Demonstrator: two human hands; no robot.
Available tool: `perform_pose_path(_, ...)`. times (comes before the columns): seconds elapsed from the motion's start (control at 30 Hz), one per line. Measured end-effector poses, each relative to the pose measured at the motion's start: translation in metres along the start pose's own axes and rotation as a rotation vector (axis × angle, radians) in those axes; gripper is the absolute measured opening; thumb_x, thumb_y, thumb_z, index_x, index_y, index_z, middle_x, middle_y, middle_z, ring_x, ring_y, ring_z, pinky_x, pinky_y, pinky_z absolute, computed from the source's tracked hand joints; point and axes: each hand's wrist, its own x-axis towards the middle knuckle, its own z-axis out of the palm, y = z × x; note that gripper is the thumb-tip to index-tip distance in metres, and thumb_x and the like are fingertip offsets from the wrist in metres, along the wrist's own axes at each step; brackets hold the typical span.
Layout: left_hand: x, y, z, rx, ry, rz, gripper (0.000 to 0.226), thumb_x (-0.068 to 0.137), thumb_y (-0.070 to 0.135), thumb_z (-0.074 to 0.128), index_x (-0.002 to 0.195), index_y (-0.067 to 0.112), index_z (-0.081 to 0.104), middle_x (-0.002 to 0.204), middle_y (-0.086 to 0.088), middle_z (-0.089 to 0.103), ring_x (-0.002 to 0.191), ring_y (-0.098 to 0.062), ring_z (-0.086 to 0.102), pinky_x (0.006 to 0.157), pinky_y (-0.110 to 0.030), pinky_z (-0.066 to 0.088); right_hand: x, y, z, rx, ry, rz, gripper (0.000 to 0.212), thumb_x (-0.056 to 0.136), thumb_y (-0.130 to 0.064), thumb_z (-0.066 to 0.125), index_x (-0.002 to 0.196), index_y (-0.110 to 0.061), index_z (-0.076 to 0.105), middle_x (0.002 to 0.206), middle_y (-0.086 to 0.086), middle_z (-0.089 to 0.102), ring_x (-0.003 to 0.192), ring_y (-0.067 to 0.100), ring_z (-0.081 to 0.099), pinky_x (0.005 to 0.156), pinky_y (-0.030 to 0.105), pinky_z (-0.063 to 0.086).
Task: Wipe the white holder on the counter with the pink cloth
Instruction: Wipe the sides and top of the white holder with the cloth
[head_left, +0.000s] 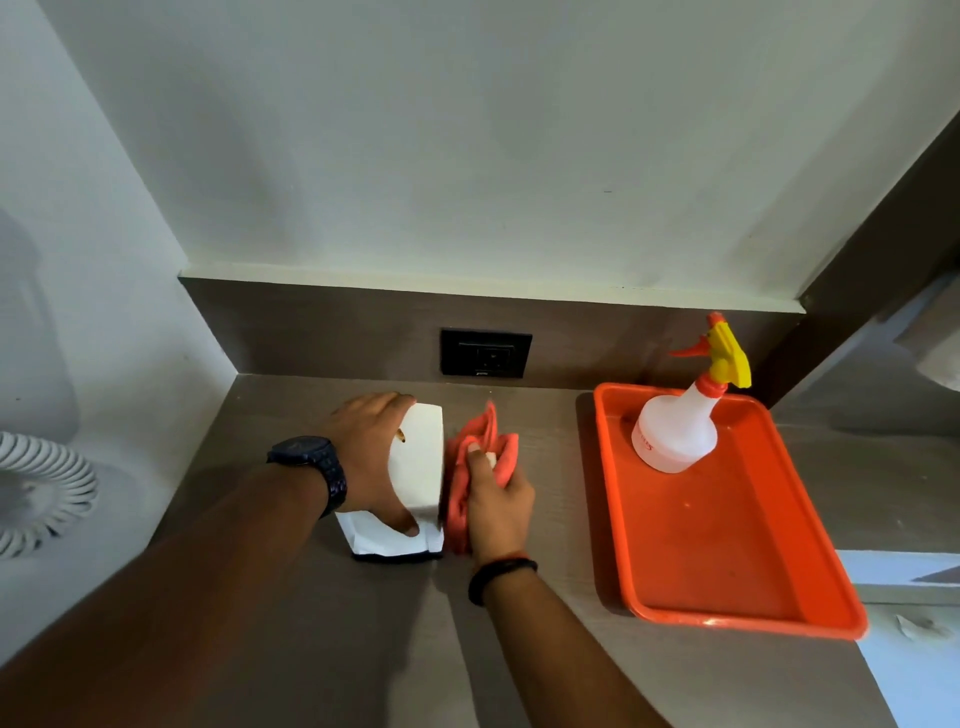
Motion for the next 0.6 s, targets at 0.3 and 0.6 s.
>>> perform_pose_path(0.3, -0.034, -0.028, 0.007, -0.418, 0.150, -0.143, 0.177, 0.003, 0.081, 0.070, 0.148, 0.013, -0.007, 0.159, -0.009, 0.011, 0.146, -0.027, 0.012, 0.118, -0.047, 0.020, -0.015, -0.065, 0.044, -0.580, -0.277, -0.735, 0.026, 0.088, -0.035, 0.060, 0.113, -0.026, 0.061, 0.105, -0.002, 0.067, 0.100, 0.018, 0.062, 0.091, 0.040, 0.051)
perform_pose_path(0.6, -0.026, -0.032, 0.005, -0.606, 0.045, -0.058, 0.164, 0.016, 0.072, 0.082, 0.120, 0.052, -0.042, 0.150, -0.004, 0.034, 0.137, -0.020, 0.034, 0.113, -0.043, 0.034, -0.008, -0.039, 0.049, -1.291, -0.420, -0.926, 0.048, 0.088, -0.049, 0.047, 0.131, -0.029, 0.049, 0.146, 0.004, 0.048, 0.142, 0.028, 0.032, 0.107, 0.049, 0.034)
